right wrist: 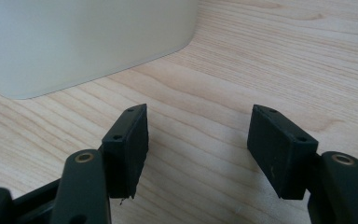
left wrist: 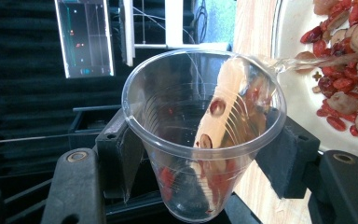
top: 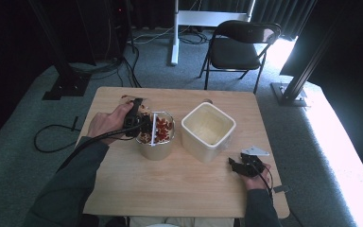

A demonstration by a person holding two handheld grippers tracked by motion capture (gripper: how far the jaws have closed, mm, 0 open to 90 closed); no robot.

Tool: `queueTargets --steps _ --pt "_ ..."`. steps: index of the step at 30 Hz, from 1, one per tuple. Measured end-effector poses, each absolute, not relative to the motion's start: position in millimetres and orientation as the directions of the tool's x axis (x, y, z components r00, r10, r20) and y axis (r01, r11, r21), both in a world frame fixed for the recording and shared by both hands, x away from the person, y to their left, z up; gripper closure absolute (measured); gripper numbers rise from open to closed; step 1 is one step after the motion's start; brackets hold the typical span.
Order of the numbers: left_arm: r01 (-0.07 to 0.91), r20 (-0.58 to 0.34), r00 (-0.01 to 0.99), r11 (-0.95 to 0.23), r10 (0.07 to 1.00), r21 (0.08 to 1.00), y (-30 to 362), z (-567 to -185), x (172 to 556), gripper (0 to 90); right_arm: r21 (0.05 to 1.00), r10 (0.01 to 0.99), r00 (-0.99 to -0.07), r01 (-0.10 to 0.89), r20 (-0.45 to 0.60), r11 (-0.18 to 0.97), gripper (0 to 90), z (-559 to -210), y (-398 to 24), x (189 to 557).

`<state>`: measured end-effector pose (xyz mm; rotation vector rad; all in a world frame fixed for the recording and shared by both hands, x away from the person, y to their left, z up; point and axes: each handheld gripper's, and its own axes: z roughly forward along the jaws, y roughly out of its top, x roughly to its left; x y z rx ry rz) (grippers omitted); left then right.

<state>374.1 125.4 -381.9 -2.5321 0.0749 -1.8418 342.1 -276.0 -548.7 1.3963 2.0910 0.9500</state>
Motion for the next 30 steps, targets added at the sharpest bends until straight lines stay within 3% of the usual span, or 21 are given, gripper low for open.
queueTargets --steps 20,23,30 --pt "-0.054 0.955 0.256 -0.988 -0.153 -0.144 117.0 -384.3 372.3 37.9 0.750 0.922 -0.386 0.612 0.008 0.250 37.7 -548.7 -275.9 342.1" --pt "-0.018 0.952 0.259 -0.987 -0.162 -0.162 123.1 -386.3 378.9 37.9 0.750 0.922 -0.386 0.612 0.008 0.250 37.7 -548.7 -275.9 342.0" --pt "-0.037 0.956 0.246 -0.987 -0.160 -0.155 119.4 -383.9 376.2 38.1 0.750 0.922 -0.387 0.613 0.008 0.250 37.7 -548.7 -275.9 342.1"
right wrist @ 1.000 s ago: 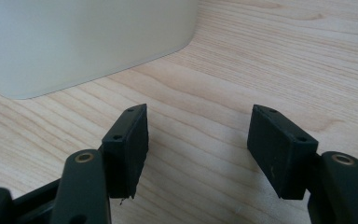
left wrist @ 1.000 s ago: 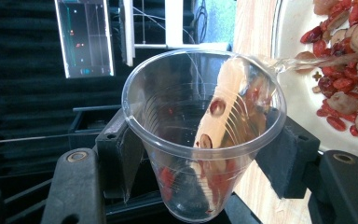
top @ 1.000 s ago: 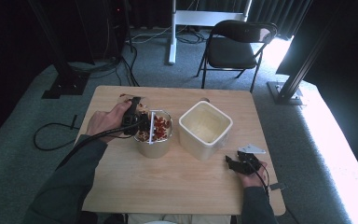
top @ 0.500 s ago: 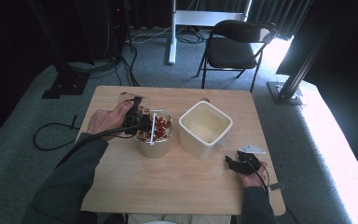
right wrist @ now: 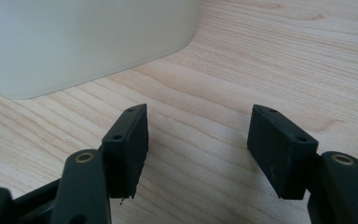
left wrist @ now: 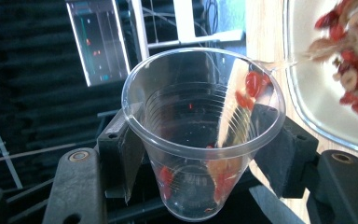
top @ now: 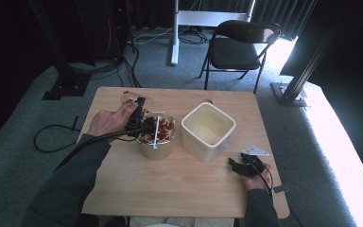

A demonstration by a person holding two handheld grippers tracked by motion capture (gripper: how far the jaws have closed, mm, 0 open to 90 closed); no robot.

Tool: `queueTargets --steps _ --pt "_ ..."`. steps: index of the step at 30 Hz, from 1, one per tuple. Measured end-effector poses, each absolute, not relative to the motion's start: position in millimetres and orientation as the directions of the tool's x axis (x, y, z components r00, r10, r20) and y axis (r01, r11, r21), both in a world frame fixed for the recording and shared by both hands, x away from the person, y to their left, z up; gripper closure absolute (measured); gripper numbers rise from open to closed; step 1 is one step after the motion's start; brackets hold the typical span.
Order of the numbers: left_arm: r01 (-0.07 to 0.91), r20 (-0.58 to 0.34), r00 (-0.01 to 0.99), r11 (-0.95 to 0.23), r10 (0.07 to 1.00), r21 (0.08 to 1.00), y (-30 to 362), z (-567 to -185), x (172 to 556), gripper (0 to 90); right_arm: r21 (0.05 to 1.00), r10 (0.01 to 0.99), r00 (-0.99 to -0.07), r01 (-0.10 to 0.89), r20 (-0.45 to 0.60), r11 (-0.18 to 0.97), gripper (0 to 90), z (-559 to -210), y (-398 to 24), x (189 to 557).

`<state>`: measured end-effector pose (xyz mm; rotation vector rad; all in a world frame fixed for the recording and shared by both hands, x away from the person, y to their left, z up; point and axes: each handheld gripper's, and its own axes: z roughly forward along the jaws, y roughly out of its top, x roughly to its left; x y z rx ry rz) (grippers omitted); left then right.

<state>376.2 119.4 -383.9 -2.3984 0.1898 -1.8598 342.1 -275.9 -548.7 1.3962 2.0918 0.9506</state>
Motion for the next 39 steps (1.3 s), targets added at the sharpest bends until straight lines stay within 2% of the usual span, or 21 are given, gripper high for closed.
queueTargets --steps 4,8,11,16,19,23,27,30,33,36,39 --pt "0.000 0.955 0.250 -0.986 -0.160 -0.166 125 -385 383 38.1 0.750 0.922 -0.387 0.612 0.008 0.251 37.7 -549 -276 342" --pt "-0.051 0.953 0.239 -0.982 -0.189 -0.182 116 -387 375 38.4 0.750 0.922 -0.387 0.612 0.008 0.251 37.7 -549 -276 342" --pt "-0.002 0.947 0.245 -0.977 -0.207 -0.213 123 -391 385 38.4 0.750 0.922 -0.388 0.612 0.008 0.251 37.7 -549 -276 342" --pt "-0.047 0.955 0.230 -0.982 -0.189 -0.183 116 -386 376 38.5 0.750 0.921 -0.389 0.612 0.009 0.251 37.7 -549 -276 342" --pt "-0.008 0.954 0.242 -0.984 -0.175 -0.179 122 -388 385 38.5 0.750 0.921 -0.389 0.612 0.008 0.252 37.8 -549 -276 342" --pt "-0.039 0.956 0.238 -0.985 -0.173 -0.168 120 -388 379 38.6 0.750 0.921 -0.389 0.612 0.008 0.252 37.7 -549 -276 342" --pt "0.003 0.956 0.246 -0.987 -0.158 -0.164 123 -388 390 38.7 0.750 0.921 -0.389 0.612 0.008 0.252 37.8 -549 -276 342" --pt "-0.046 0.955 0.247 -0.987 -0.162 -0.155 118 -386 383 38.9 0.750 0.921 -0.390 0.611 0.008 0.252 37.7 -549 -276 342" --pt "0.000 0.957 0.247 -0.987 -0.154 -0.159 121 -387 391 39.0 0.750 0.921 -0.390 0.611 0.008 0.253 37.7 -549 -276 342" --pt "-0.035 0.955 0.253 -0.988 -0.154 -0.150 120 -386 385 39.3 0.750 0.921 -0.390 0.612 0.009 0.252 37.7 -549 -276 342" --pt "0.005 0.956 0.254 -0.988 -0.147 -0.154 123 -388 390 39.2 0.750 0.920 -0.391 0.611 0.008 0.253 37.8 -549 -276 342"
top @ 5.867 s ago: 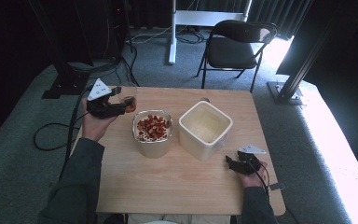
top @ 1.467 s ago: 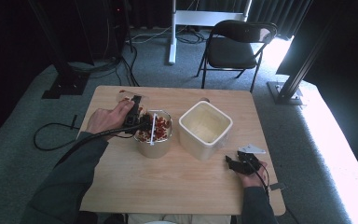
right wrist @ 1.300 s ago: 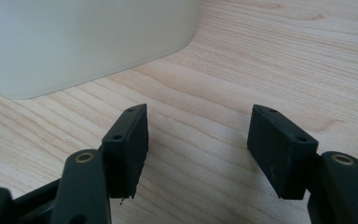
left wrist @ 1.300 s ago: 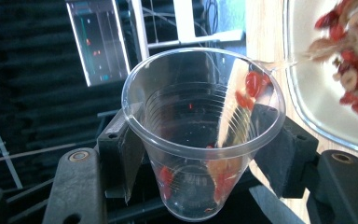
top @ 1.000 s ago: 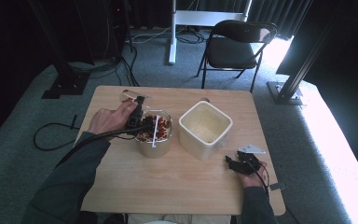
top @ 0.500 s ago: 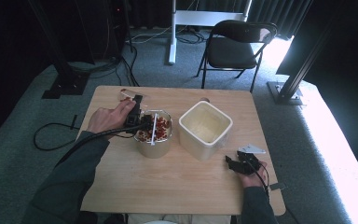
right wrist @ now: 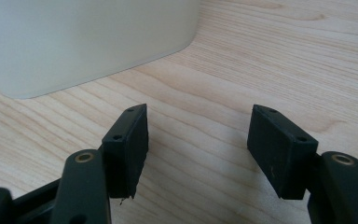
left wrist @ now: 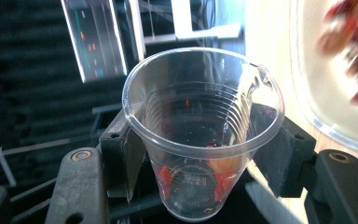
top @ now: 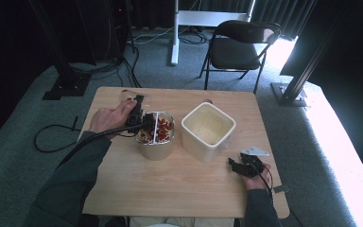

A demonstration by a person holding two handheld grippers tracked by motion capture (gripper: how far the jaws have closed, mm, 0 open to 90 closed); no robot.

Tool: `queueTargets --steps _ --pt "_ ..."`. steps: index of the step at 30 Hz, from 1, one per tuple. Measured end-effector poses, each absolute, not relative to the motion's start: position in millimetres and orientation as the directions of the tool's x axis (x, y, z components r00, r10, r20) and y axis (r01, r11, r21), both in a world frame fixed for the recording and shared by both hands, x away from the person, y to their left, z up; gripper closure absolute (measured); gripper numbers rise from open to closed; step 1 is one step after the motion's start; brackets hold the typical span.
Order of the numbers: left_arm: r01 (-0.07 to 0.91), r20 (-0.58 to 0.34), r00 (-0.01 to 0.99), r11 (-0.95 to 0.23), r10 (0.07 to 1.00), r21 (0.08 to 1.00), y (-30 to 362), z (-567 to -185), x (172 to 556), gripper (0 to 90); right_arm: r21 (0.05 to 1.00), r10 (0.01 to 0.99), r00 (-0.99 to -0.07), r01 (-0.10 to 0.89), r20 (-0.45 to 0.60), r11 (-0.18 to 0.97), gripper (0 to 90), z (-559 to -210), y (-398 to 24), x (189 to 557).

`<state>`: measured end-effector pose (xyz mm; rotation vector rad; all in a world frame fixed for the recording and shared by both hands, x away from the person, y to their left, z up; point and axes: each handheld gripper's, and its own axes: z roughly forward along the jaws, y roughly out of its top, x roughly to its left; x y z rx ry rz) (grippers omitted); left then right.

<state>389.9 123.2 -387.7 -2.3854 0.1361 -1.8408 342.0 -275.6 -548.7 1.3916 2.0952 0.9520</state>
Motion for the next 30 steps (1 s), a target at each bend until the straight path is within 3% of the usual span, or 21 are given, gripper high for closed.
queueTargets --steps 9,12,15,19,23,26,28,30 --pt "-0.038 0.959 0.254 -0.992 -0.126 -0.121 122 -386 382 39.3 0.750 0.920 -0.391 0.612 0.009 0.253 37.8 -549 -276 342" --pt "0.007 0.958 0.265 -0.993 -0.112 -0.118 127 -391 390 39.2 0.750 0.920 -0.391 0.611 0.008 0.253 37.8 -549 -275 342" --pt "-0.050 0.958 0.264 -0.994 -0.110 -0.100 122 -390 381 39.4 0.750 0.920 -0.392 0.611 0.008 0.253 37.7 -549 -275 342" --pt "0.027 0.955 0.277 -0.993 -0.101 -0.113 130 -392 396 39.5 0.750 0.920 -0.391 0.611 0.008 0.254 37.7 -549 -275 342" --pt "-0.047 0.959 0.253 -0.992 -0.126 -0.118 123 -387 382 39.7 0.750 0.920 -0.392 0.611 0.009 0.253 37.7 -549 -275 342" --pt "0.028 0.959 0.242 -0.987 -0.148 -0.159 123 -388 392 39.6 0.750 0.920 -0.392 0.611 0.008 0.254 37.7 -549 -275 342" --pt "-0.042 0.959 0.239 -0.988 -0.152 -0.146 116 -385 380 39.7 0.750 0.920 -0.393 0.611 0.008 0.255 37.7 -549 -275 342" --pt "-0.043 0.957 0.236 -0.986 -0.166 -0.161 113 -385 381 39.9 0.750 0.920 -0.392 0.611 0.008 0.254 37.7 -549 -275 342"
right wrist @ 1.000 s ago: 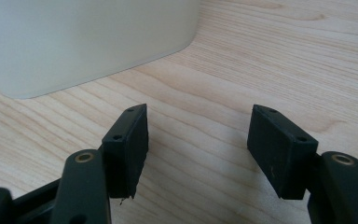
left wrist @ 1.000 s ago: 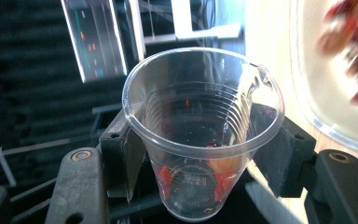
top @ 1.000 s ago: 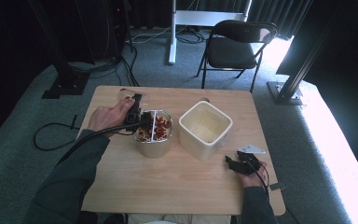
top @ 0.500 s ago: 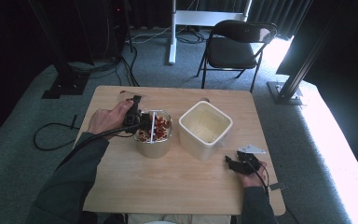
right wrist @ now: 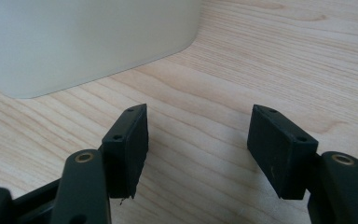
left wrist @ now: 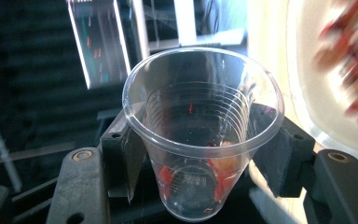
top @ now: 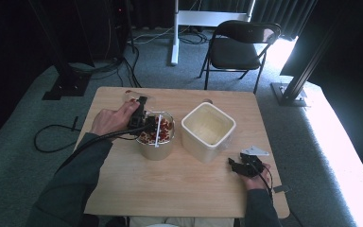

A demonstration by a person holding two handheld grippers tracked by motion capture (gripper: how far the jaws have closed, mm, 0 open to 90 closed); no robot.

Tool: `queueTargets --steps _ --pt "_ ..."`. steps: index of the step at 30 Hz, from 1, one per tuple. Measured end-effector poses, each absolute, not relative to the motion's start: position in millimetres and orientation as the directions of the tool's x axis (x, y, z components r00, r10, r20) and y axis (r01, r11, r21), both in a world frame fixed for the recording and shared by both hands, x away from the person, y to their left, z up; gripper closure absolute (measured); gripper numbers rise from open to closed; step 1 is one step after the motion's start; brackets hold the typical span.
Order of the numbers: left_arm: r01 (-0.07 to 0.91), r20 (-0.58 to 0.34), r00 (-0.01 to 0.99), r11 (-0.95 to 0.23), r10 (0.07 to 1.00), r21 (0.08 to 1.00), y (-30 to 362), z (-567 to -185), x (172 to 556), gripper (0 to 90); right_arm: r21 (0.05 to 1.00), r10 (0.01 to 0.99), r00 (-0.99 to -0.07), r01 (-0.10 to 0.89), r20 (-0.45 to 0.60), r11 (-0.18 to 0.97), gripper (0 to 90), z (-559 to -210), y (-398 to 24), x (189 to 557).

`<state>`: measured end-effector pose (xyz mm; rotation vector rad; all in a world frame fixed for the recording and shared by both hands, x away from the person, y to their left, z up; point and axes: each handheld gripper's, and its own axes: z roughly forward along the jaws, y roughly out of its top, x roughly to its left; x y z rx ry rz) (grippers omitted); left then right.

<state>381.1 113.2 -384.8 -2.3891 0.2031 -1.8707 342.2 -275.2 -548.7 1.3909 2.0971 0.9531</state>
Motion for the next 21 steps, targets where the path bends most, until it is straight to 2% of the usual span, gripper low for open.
queueTargets --steps 3,6,8,11,15,21 --pt "0.001 0.959 0.242 -0.988 -0.148 -0.152 118 -386 389 39.9 0.750 0.919 -0.393 0.610 0.008 0.255 37.7 -549 -275 342" --pt "-0.026 0.957 0.249 -0.989 -0.148 -0.146 119 -387 385 39.9 0.750 0.919 -0.395 0.610 0.008 0.256 37.7 -549 -275 342" --pt "0.018 0.960 0.245 -0.989 -0.135 -0.143 123 -384 391 39.9 0.750 0.919 -0.395 0.610 0.007 0.256 37.7 -549 -275 342" --pt "-0.034 0.958 0.243 -0.988 -0.152 -0.148 120 -385 384 39.9 0.750 0.919 -0.395 0.610 0.007 0.257 37.7 -549 -275 342" --pt "0.041 0.965 0.239 -0.991 -0.112 -0.125 128 -380 395 39.9 0.750 0.919 -0.395 0.610 0.006 0.257 37.8 -549 -275 342" --pt "-0.032 0.957 0.247 -0.989 -0.150 -0.147 118 -387 386 39.9 0.750 0.919 -0.395 0.610 0.007 0.256 37.7 -549 -275 342"
